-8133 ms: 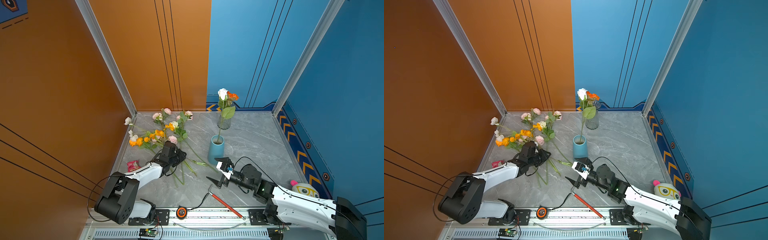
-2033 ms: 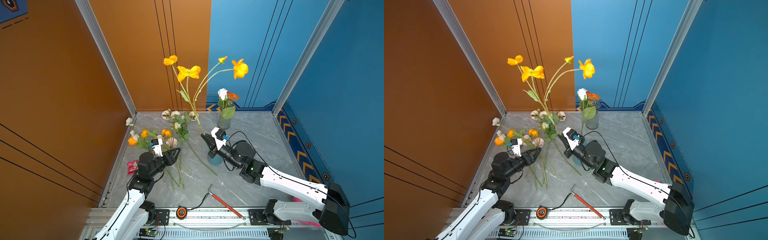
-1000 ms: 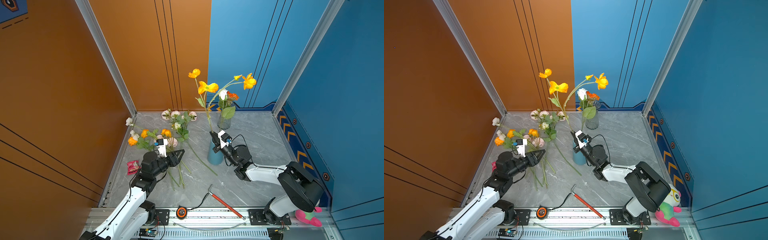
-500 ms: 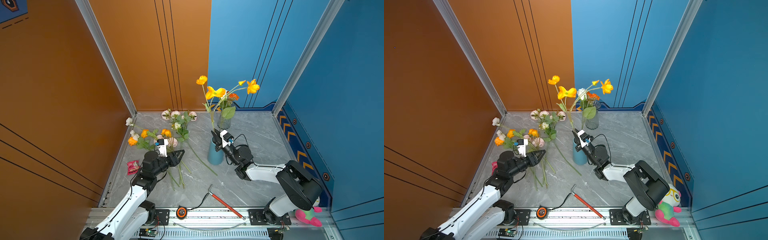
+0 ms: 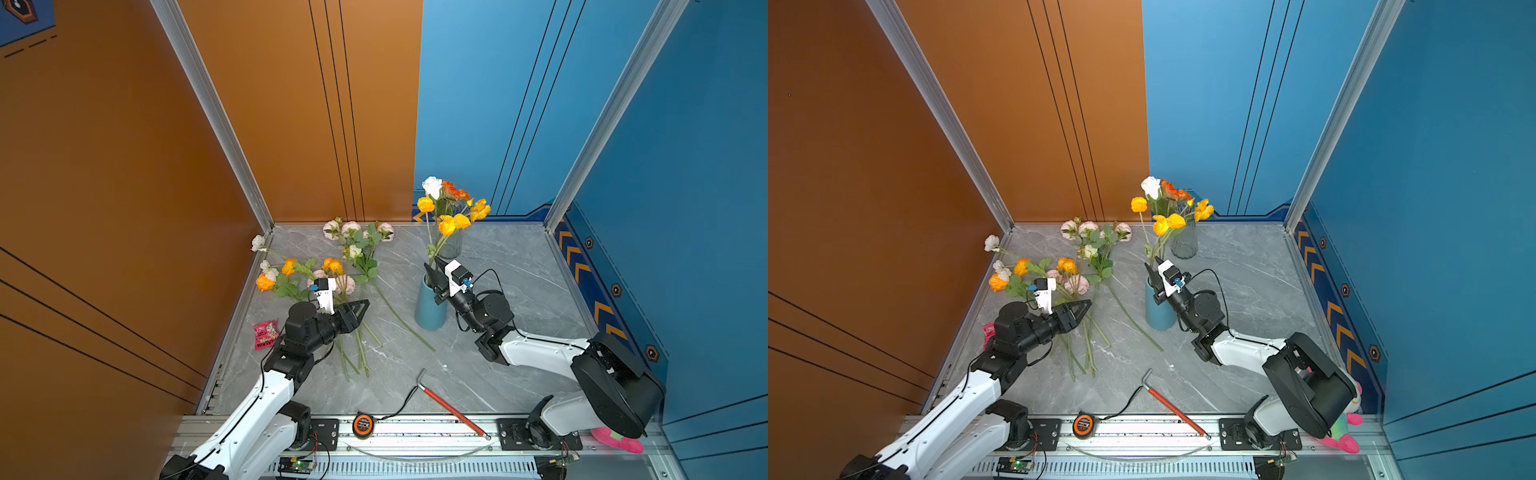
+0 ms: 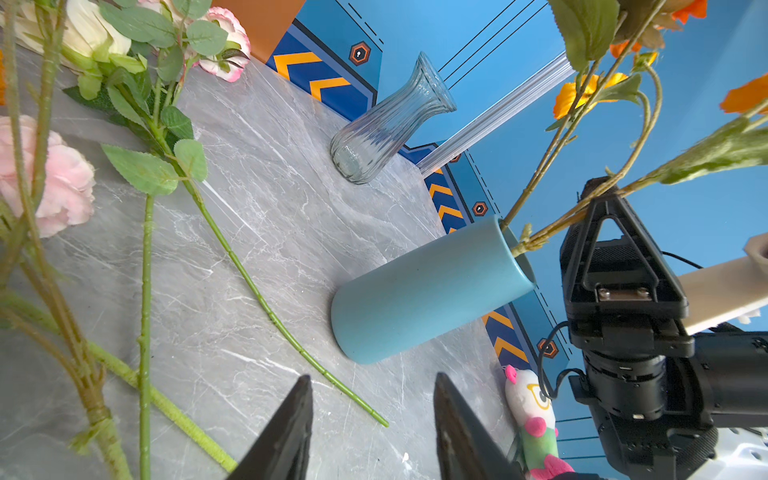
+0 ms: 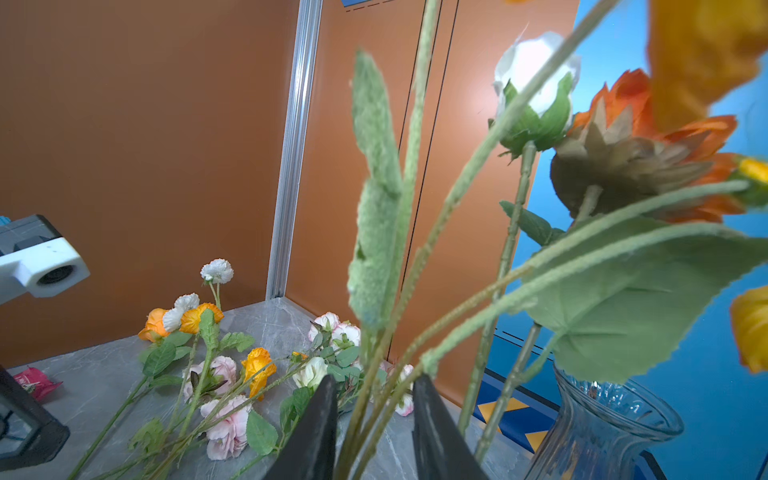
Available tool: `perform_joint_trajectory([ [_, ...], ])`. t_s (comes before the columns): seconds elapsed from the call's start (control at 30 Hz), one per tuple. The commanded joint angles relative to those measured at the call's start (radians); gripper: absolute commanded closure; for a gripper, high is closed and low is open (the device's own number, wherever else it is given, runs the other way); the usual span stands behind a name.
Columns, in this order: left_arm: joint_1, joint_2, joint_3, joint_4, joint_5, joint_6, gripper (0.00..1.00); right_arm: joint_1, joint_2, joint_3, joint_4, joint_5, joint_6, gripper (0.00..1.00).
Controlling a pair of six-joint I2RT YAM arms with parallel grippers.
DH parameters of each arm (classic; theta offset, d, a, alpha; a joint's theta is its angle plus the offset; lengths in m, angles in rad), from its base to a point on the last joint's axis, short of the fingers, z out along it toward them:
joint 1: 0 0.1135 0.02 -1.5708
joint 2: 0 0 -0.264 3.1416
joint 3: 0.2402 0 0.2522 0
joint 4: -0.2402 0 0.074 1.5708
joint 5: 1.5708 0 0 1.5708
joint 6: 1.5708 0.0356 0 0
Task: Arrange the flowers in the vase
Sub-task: 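Lower the yellow flowers' stems into the light-blue vase with the right gripper, then open the right gripper and draw it back toward the flower pile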
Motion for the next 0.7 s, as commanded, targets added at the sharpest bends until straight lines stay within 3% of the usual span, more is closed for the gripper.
perform_joint_trajectory([
  [0.0, 0.007, -0.003, 0.015, 0.014, 0.012, 0.018, 0.52, 0.041, -0.062, -0.002, -0.114, 0.003, -0.035, 0.55],
  [0.13, 0.007, 0.000, 0.016, 0.014, 0.012, 0.020, 0.53, 0.063, -0.118, 0.002, -0.215, 0.031, -0.059, 0.44],
  [0.27, 0.006, 0.003, 0.016, 0.014, 0.012, 0.022, 0.53, 0.068, -0.178, -0.005, -0.268, 0.080, -0.058, 0.28],
  [0.4, 0.006, 0.007, 0.017, 0.015, 0.010, 0.026, 0.53, 0.069, -0.258, 0.018, -0.440, 0.121, -0.039, 0.10],
  [0.67, 0.027, 0.009, 0.061, -0.044, 0.036, 0.057, 0.53, 0.068, -0.432, 0.010, -0.744, 0.177, 0.004, 0.00],
])
